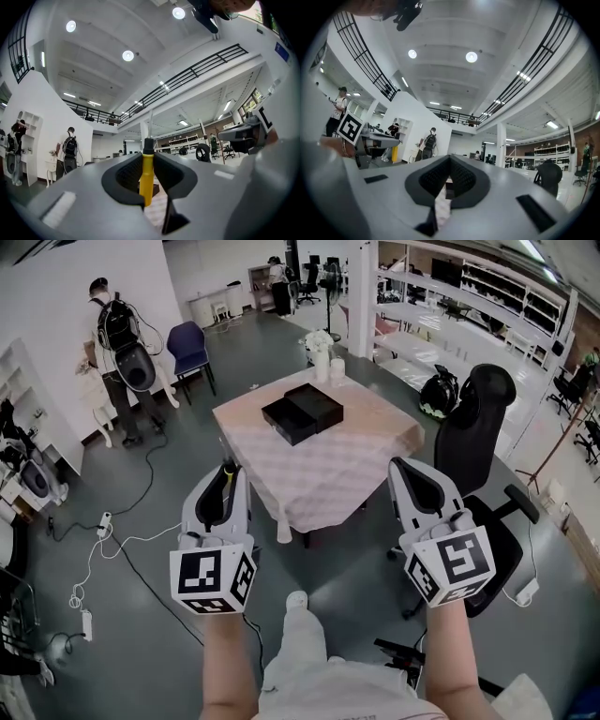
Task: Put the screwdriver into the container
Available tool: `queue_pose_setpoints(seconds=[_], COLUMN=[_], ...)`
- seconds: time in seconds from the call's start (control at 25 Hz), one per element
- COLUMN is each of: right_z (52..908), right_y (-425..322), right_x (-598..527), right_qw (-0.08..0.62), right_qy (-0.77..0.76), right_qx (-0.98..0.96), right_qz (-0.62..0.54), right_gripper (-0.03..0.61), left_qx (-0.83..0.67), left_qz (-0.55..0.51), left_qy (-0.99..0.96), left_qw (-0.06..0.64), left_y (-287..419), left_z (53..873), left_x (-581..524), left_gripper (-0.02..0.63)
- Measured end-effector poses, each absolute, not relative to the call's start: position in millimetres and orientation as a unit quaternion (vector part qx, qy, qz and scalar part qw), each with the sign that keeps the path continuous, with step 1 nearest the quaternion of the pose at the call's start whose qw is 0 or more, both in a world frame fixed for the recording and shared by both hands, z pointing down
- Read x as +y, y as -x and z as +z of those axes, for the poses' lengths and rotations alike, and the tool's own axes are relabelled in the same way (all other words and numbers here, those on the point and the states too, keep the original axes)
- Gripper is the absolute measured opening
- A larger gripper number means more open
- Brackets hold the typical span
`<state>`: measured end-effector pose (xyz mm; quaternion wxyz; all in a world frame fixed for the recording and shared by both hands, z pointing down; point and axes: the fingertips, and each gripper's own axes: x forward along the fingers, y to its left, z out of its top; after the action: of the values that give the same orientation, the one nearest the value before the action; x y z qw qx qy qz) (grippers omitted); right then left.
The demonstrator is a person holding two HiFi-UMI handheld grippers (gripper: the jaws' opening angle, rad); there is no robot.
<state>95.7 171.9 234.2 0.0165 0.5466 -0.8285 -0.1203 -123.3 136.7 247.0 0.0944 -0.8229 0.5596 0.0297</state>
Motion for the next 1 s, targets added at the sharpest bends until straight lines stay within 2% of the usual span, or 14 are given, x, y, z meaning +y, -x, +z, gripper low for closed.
queue_pose_setpoints(seconds=[1.0], right_z=[240], right_y=[-31], right_x=[-98], right_qw=[0.044], right_qy=[-0.599], right_qx=[-0.791], right_qz=[-0.121], right_gripper=[0.005], left_qx=[0.484], left_qz=[0.045], left_qy=[0.871], left_qw=[0.067], left_y=[162], left_z=[253], left_x=[-163], left_gripper=[0.081])
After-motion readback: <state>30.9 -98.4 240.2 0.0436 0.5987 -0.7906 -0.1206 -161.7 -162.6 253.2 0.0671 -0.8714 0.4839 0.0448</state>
